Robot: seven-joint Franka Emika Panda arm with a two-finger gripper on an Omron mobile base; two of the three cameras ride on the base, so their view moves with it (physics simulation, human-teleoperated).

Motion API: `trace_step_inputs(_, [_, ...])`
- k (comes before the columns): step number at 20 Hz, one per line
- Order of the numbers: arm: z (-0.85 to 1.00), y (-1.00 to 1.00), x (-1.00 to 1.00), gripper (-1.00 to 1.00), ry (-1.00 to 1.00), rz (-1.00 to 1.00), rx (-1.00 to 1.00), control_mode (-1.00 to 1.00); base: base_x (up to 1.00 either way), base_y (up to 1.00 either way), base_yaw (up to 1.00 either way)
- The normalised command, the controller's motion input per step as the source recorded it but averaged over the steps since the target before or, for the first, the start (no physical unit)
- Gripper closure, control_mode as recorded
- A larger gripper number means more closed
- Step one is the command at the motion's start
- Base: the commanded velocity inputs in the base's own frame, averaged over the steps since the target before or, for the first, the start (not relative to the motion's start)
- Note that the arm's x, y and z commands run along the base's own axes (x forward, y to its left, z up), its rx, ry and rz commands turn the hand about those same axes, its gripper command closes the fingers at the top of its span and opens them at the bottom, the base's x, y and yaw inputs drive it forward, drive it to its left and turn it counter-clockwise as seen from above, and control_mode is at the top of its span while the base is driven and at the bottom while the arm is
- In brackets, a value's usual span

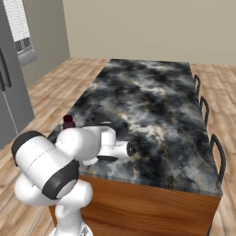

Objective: Pick the juice, can, juice from the counter and place them in the open cabinet.

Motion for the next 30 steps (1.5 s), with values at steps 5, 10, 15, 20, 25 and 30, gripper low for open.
trace_step_inputs(5, [0.03, 0.12, -0.01, -1.00, 0.00, 0.00, 0.03, -1.00, 0.00, 0.00, 0.00])
trace_step_inputs(10, [0.00, 0.07, 0.07, -1.00, 0.01, 0.00, 0.01, -1.00, 0.00, 0.00, 0.00])
trace_step_inputs(15, [0.00, 0.01, 0.17, -1.00, 0.04, 0.00, 0.01, -1.00, 0.00, 0.00, 0.00])
trace_step_inputs(20, [0.00, 0.08, 0.20, -1.00, 0.06, 0.00, 0.00, -1.00, 0.00, 0.00, 0.00])
trace_step_inputs(25, [-0.01, 0.14, 0.11, -1.00, 0.07, 0.00, 0.00, -1.00, 0.00, 0.00, 0.00])
trace_step_inputs(30, [-0.06, 0.14, 0.05, -1.00, 0.09, 0.00, 0.00, -1.00, 0.00, 0.00, 0.00])
